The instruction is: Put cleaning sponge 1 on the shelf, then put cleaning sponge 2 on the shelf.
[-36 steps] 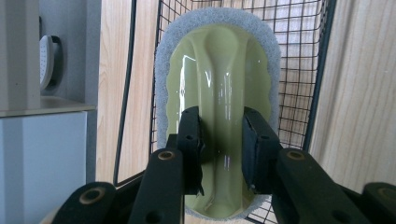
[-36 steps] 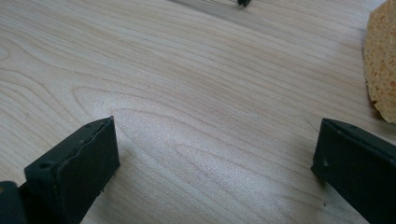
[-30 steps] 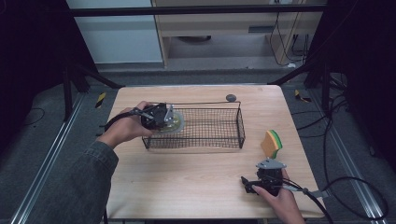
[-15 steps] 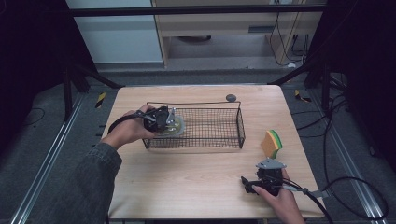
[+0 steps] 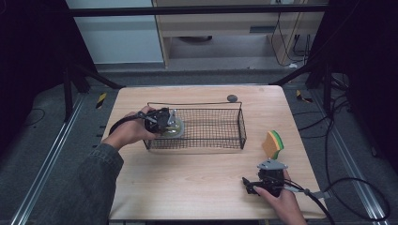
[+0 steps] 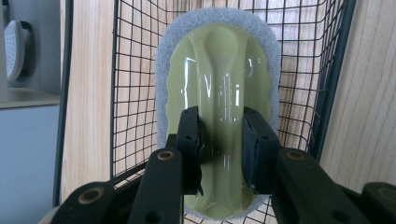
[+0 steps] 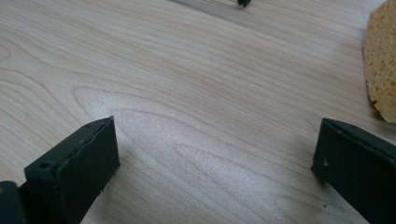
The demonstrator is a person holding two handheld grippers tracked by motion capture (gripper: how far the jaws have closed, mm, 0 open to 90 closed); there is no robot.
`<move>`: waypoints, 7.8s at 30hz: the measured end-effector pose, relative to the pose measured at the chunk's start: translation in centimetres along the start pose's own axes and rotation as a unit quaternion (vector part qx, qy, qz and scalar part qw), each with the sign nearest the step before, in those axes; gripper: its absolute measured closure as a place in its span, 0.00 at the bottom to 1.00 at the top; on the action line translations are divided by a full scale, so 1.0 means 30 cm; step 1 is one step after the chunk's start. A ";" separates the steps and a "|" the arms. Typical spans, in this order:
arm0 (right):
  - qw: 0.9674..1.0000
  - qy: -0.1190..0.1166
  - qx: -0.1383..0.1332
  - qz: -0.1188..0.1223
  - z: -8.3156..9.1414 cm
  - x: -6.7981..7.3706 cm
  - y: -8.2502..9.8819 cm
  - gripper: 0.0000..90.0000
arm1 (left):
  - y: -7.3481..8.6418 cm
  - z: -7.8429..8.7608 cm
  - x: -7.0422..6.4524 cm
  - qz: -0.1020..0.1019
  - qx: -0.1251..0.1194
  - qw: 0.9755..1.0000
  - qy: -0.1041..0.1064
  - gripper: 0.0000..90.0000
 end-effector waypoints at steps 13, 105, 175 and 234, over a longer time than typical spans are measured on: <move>1.000 0.000 0.000 0.000 0.000 0.000 0.000 0.01 | 0.007 0.003 0.006 0.018 -0.012 1.000 -0.006 0.63; 0.995 0.045 0.085 -0.035 0.197 -0.313 -0.284 0.31 | 0.511 -0.149 -0.424 0.416 -0.172 0.893 0.004 0.06; 0.977 0.046 0.210 -0.003 -0.001 -0.292 -0.409 0.68 | 0.530 -0.198 -0.425 0.426 -0.255 0.868 -0.015 0.00; 0.992 0.039 0.098 0.067 0.122 -0.093 -0.874 0.71 | 0.529 -0.198 -0.423 0.425 -0.255 0.869 -0.015 0.00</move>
Point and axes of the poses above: each handheld gripper's, and its own axes: z roughly backward along the jaws, y roughly out of its underside, x roughly to its left, the point moved 3 cm from there along -z, roughly forward along the jaws, and after that the axes turned 11 degrees about y, right-handed, at the moved point
